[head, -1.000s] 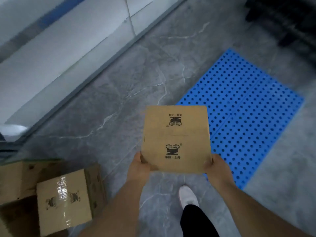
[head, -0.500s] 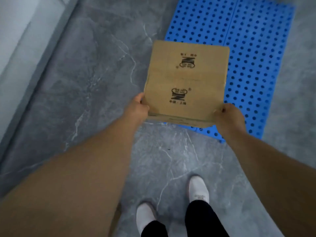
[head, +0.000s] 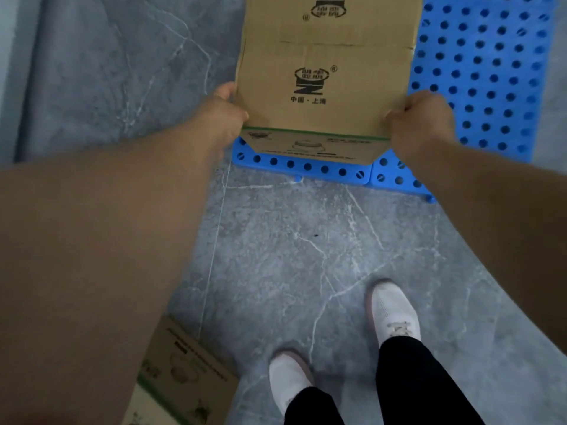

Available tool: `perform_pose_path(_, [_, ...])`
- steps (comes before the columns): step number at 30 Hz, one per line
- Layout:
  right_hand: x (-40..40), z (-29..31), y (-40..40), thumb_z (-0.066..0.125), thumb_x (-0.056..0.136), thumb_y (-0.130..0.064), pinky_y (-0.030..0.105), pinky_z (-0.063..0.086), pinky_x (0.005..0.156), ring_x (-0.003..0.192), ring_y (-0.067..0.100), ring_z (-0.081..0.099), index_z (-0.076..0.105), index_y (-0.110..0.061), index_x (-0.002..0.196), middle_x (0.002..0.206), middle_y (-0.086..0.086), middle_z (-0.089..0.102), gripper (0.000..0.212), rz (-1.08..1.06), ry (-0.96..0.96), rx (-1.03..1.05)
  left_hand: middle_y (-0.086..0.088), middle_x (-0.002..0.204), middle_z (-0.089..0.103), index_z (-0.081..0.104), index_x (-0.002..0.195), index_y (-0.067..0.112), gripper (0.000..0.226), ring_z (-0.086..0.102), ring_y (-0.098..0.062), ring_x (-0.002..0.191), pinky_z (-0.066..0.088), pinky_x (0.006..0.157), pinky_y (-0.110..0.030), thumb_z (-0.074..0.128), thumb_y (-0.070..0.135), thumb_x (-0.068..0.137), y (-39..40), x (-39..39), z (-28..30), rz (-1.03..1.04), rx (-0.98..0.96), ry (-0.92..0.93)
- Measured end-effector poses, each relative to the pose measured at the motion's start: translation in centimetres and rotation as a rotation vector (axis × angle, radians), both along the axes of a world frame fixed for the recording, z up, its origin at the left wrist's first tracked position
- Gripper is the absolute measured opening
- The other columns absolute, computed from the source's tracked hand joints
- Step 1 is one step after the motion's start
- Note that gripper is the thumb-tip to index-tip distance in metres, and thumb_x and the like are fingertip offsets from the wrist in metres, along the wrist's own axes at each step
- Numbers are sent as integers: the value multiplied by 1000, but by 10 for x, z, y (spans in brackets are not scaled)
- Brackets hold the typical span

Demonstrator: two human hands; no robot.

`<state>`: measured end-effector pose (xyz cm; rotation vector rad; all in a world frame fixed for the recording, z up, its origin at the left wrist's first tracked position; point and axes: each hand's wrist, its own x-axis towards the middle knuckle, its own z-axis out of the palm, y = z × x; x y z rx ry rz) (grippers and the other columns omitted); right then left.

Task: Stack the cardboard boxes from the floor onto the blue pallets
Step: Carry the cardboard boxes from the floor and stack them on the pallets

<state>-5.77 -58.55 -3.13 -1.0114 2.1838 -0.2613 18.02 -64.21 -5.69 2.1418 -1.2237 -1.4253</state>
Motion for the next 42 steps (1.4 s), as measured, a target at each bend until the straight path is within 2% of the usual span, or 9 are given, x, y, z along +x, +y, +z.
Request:
perform_pose_path(6, [5, -12, 0, 43, 95, -17, 25, 29, 46, 58, 11, 38, 45, -13, 82, 71, -2, 39, 13, -61, -55, -34, 3, 126, 56, 43, 136, 29, 52, 54, -11, 99, 47, 86, -27, 43, 2, 91, -9, 2, -5, -24, 3, -21])
perform_pose_path(11, [8, -11, 1, 42, 94, -15, 23, 30, 48, 61, 12, 41, 42, -16, 75, 75, -2, 43, 19, -95, -70, -38, 7, 119, 56, 42, 136, 32, 53, 55, -10, 102, 47, 95, -31, 45, 4, 92, -7, 4, -1, -20, 25, -40])
perform_pose_path(18, [9, -6, 1, 40, 91, -8, 24, 26, 45, 53, 11, 32, 29, -19, 63, 65, -3, 34, 32, -103, -49, -12, 21, 78, 45, 45, 135, 27, 50, 52, 1, 77, 45, 67, -17, 44, 1, 93, 2, -1, 11, -23, 27, -73])
perform_pose_path(24, [9, -9, 1, 41, 92, -10, 23, 25, 45, 55, 10, 33, 30, -19, 65, 67, -3, 34, 31, -75, 4, 26, 19, 82, 48, 43, 137, 27, 50, 51, 2, 73, 40, 53, -13, 42, 1, 94, 5, -3, 12, -30, 26, -93])
perform_pose_path(27, [8, -3, -1, 41, 93, -11, 23, 25, 45, 55, 11, 34, 29, -19, 65, 68, -2, 34, 32, -46, 10, 43, 9, 121, 53, 28, 145, 26, 54, 55, -8, 98, 42, 74, -12, 40, 6, 96, 6, -5, 18, -42, 44, -112])
perform_pose_path(29, [10, 5, 1, 42, 92, -11, 24, 26, 46, 58, 12, 36, 33, -18, 69, 70, -3, 34, 26, -11, 33, 54, 1, 147, 36, 14, 149, 25, 60, 45, -16, 122, 31, 84, -17, 41, 13, 97, 11, -5, 25, -24, 46, -149])
perform_pose_path(32, [16, 24, 7, 46, 90, -14, 25, 26, 47, 61, 13, 37, 38, -12, 91, 71, -3, 34, 8, 28, 78, 39, 0, 152, 27, 7, 150, 26, 63, 41, -12, 121, 28, 80, -19, 42, 22, 98, 23, -1, 43, 34, 14, -163])
perform_pose_path(38, [50, 70, 24, 50, 89, -18, 35, 40, 67, 85, 24, 47, 47, -6, 114, 107, 11, 54, 29, 231, 155, 13, -2, 153, 27, 7, 150, 23, 67, 41, -5, 107, 31, 79, -17, 46, 25, 96, 62, 20, 82, 111, -2, -93])
perform_pose_path(42, [89, 94, 36, 49, 90, -20, 38, 45, 77, 99, 28, 51, 45, -6, 128, 124, 14, 50, 40, 387, 179, 18, -5, 153, 26, 9, 150, 23, 68, 37, -13, 131, 38, 99, -23, 48, 31, 95, 100, 43, 104, 237, 10, -16])
